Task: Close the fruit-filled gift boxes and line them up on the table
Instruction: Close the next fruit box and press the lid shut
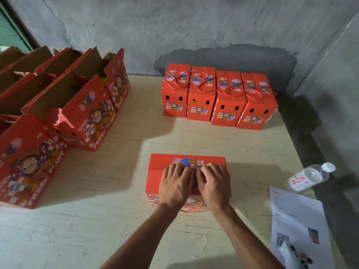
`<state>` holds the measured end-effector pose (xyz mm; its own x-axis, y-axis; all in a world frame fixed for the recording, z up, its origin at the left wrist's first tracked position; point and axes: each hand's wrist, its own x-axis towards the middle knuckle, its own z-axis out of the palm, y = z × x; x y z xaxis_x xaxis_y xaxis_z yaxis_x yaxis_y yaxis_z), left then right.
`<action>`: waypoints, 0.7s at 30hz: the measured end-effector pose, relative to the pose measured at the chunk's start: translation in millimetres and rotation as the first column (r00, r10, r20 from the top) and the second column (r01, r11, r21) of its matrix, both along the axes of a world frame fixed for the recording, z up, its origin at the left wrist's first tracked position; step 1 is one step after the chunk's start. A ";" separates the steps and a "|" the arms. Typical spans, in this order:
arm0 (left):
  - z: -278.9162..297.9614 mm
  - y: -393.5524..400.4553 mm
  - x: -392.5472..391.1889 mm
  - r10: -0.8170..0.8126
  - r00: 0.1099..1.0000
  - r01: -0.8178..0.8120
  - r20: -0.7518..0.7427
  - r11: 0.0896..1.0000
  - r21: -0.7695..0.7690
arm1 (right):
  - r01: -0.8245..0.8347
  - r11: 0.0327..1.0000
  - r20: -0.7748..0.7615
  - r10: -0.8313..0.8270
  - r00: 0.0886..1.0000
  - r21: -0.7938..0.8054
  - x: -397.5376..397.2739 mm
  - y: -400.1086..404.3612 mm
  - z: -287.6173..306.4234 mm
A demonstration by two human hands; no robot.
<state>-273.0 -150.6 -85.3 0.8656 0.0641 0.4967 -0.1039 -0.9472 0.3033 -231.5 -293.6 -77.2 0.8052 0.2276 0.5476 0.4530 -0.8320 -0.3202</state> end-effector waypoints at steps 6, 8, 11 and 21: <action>5.1 1.7 -0.8 -0.005 1.000 0.006 0.009 1.000 -0.021 | -0.023 1.000 0.008 0.023 1.000 -0.021 2.3 -0.7 2.2; 7.5 0.4 -1.1 -0.002 1.000 0.002 0.005 0.999 -0.054 | -0.039 0.999 0.014 0.040 0.999 -0.014 2.9 0.5 2.2; 9.6 9.9 0.4 -0.049 0.999 0.047 -0.008 0.991 -0.123 | -0.061 0.998 0.004 0.061 0.998 0.011 4.1 -2.0 0.4; 1.5 64.8 -11.4 -0.030 0.998 0.020 -0.049 0.981 -0.192 | -0.058 0.995 0.017 0.057 0.998 0.085 2.7 -26.4 -9.0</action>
